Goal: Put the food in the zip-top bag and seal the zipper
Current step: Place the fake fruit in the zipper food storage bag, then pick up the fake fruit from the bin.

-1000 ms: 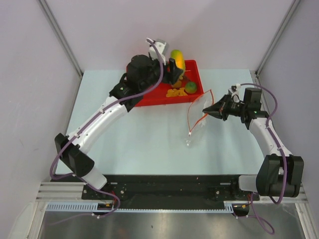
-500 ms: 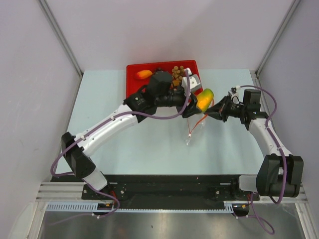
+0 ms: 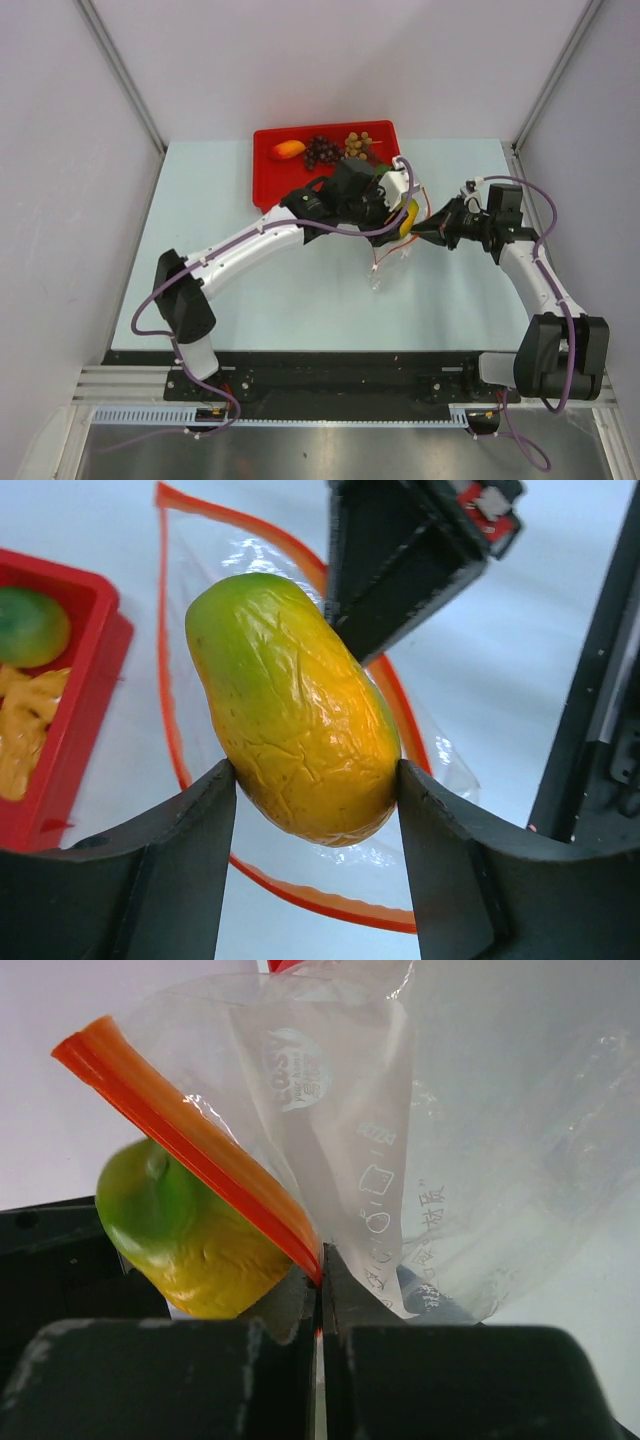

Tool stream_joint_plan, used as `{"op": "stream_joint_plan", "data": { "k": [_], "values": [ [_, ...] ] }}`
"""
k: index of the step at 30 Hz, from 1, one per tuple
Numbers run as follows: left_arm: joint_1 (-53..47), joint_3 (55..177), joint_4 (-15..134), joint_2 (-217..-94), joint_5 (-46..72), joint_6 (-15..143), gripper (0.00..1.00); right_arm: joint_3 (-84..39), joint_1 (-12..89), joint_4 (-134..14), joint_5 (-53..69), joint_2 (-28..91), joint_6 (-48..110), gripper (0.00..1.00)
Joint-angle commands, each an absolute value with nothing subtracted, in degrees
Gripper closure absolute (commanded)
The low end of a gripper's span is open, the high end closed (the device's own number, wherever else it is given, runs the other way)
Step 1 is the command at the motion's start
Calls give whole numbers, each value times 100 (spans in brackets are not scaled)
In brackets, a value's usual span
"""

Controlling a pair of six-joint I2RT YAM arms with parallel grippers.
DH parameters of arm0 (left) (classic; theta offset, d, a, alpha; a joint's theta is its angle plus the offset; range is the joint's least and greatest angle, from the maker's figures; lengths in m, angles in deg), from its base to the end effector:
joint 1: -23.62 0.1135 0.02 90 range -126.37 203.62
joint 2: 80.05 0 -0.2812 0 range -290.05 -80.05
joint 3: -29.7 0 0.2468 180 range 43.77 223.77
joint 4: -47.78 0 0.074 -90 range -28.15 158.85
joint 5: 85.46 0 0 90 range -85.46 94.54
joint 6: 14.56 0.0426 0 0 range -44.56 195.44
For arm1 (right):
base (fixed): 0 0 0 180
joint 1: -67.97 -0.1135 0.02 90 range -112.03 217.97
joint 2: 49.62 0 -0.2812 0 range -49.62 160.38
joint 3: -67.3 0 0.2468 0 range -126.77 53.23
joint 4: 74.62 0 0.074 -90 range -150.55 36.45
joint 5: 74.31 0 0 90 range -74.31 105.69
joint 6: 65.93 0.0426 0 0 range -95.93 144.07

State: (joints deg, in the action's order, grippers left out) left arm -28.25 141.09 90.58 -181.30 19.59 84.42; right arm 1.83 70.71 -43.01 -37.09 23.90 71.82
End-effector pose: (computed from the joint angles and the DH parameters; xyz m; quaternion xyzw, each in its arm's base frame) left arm 0.2474 -0.3331 0.3706 0.4947 0.7182 -0.2808 0.4007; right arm 0.2627 0.0214 0.2849 0.1748 0.8139 0.5175 0.1980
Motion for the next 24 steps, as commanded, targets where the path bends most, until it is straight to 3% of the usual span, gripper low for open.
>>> {"op": "stream_joint_plan", "data": {
  "k": [1,3,4,6,10,20,24],
  "values": [
    [-2814,14572,9111,-18156,1316,8230,40,137,7061,-4200,-3687,2175,7022,100],
    [-2771,14738,9243,-18183,1342,8186,24,120,7078,-4200,-3687,2201,7013,100],
    [-2736,14783,9270,-18165,1586,8134,7,120,7078,-4200,-3696,2192,7013,100],
    [-2473,14801,9200,-18078,2183,7958,0,102,7087,-4174,-3661,2201,6978,100],
    [-1971,14862,8893,-17875,3283,7641,0,67,7140,-4060,-3617,2219,6890,100],
    [-408,15327,8365,-18287,2880,8475,0,-222,7192,-3797,-3521,2254,6740,100],
    [-414,15592,8795,-18271,3242,8932,2,-969,7166,-2596,-2950,2306,5740,100]
  ]
}}
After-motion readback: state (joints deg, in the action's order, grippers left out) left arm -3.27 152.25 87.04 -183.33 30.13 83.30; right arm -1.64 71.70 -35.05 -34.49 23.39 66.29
